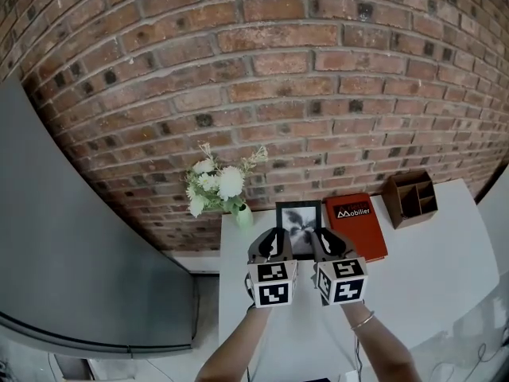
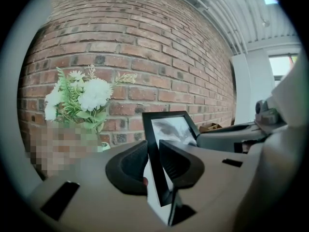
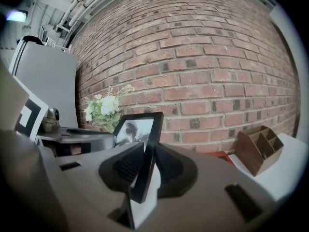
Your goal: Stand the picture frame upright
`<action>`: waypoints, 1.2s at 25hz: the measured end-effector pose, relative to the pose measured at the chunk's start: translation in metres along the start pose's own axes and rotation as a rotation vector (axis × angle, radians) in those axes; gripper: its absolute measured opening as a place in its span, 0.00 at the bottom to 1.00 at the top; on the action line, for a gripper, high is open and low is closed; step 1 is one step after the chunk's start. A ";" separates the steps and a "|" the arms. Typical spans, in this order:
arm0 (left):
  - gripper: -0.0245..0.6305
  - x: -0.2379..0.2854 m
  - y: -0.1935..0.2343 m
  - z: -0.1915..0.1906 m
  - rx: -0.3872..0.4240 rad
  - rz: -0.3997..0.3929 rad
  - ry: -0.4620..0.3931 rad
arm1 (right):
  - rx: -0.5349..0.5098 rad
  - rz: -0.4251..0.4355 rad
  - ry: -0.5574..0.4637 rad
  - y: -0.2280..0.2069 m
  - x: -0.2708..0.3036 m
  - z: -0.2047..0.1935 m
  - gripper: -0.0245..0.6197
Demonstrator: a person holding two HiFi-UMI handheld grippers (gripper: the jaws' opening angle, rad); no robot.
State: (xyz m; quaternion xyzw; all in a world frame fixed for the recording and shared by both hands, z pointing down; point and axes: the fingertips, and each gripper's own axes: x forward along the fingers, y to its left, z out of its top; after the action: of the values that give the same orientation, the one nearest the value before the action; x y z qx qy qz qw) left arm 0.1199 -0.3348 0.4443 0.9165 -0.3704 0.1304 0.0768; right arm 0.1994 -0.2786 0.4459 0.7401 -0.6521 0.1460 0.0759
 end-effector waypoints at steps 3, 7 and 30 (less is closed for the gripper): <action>0.14 0.014 0.003 0.006 0.001 0.002 -0.010 | -0.012 0.003 -0.006 -0.007 0.012 0.007 0.16; 0.14 0.032 0.008 0.009 0.004 0.013 -0.012 | -0.015 0.008 -0.004 -0.014 0.030 0.009 0.16; 0.13 0.126 0.038 -0.027 -0.048 0.081 0.015 | -0.022 0.003 -0.031 -0.049 0.130 -0.023 0.16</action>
State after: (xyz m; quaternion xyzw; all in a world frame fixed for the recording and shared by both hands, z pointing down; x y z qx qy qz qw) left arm 0.1756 -0.4385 0.5086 0.8977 -0.4096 0.1310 0.0963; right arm 0.2590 -0.3873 0.5125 0.7405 -0.6558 0.1271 0.0737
